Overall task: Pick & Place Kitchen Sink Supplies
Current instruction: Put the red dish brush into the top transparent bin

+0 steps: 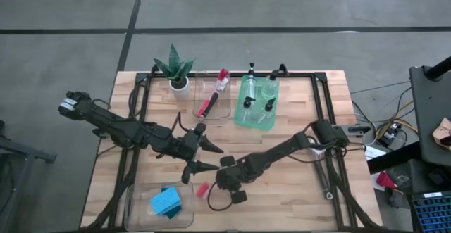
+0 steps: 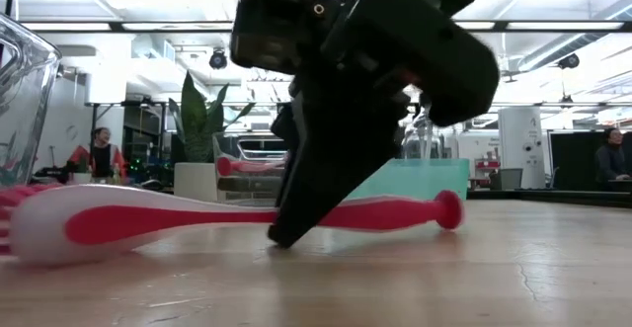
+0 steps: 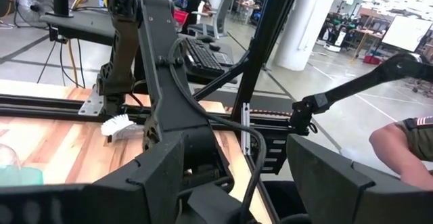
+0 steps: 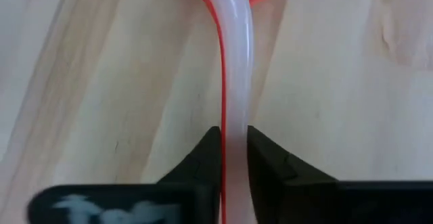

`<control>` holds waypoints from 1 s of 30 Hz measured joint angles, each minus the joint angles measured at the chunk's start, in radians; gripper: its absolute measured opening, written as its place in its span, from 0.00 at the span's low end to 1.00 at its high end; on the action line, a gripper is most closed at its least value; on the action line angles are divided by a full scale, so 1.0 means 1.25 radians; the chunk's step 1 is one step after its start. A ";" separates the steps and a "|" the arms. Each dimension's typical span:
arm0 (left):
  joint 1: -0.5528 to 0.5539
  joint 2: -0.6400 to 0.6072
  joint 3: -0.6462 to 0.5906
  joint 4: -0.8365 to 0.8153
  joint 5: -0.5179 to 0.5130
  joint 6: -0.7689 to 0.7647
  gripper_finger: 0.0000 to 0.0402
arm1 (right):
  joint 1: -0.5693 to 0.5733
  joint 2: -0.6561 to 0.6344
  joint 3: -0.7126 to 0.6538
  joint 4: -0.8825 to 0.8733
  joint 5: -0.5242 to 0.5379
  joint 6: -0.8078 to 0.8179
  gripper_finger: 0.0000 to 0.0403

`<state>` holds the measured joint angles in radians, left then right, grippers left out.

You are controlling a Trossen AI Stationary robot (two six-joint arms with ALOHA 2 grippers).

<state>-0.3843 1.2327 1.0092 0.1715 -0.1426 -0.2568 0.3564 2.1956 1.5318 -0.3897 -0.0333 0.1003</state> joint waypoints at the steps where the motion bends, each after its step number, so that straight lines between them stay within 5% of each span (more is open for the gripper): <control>1: 0.000 0.000 0.000 -0.003 0.000 -0.001 0.63 | -0.002 -0.006 0.000 -0.015 -0.004 0.004 0.09; 13: -0.003 -0.003 0.000 -0.011 -0.013 0.143 0.63 | -0.004 -0.173 -0.003 -0.101 -0.055 0.044 0.08; 22: -0.021 -0.004 -0.001 -0.012 -0.011 0.298 0.63 | 0.089 -0.357 -0.020 -0.172 -0.047 0.043 0.08; 25: -0.025 -0.004 -0.001 -0.012 -0.011 0.340 0.63 | 0.128 -0.418 -0.037 -0.162 0.007 0.030 0.08; 30: -0.026 0.017 -0.001 0.036 -0.012 0.379 0.63 | 0.176 -0.514 -0.093 -0.025 0.224 -0.059 0.08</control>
<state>-0.4164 1.2535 1.0084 0.2165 -0.1582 0.2172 0.5764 1.5528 1.4152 -0.4207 0.2468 0.0270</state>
